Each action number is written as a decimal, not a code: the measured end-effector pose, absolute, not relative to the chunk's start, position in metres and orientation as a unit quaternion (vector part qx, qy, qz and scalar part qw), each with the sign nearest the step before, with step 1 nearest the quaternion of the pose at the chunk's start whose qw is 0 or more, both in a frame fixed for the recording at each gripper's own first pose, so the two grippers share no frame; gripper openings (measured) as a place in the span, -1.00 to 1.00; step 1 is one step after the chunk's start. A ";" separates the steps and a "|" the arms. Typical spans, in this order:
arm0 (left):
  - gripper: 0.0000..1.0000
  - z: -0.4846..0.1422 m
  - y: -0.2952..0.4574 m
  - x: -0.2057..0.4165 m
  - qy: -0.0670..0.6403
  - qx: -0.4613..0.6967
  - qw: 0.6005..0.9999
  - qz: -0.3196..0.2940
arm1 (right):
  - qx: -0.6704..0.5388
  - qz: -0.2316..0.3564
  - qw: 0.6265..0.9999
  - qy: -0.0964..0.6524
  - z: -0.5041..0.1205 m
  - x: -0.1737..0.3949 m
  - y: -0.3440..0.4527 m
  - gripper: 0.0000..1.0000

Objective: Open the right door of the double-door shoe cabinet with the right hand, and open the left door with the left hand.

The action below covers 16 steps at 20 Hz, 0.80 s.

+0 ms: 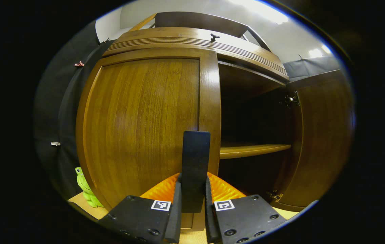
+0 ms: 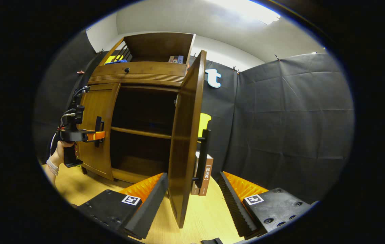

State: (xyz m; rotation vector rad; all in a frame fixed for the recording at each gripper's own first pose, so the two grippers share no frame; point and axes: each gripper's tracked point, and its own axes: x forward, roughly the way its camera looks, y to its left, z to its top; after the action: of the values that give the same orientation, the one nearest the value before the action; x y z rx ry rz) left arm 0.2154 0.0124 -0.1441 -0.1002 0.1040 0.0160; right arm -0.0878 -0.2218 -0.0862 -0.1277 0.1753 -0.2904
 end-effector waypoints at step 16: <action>-0.34 -0.132 0.032 0.115 0.084 -0.040 0.994 -0.061 | -0.038 -0.045 0.996 0.061 -0.081 -0.054 -0.123 0.90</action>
State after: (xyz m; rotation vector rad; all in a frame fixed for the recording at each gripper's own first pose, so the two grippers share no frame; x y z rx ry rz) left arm 0.1148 0.0321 -0.1323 -0.0798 0.1693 -0.1219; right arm -0.0542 -0.1227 -0.0814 -0.0770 0.1223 -0.0903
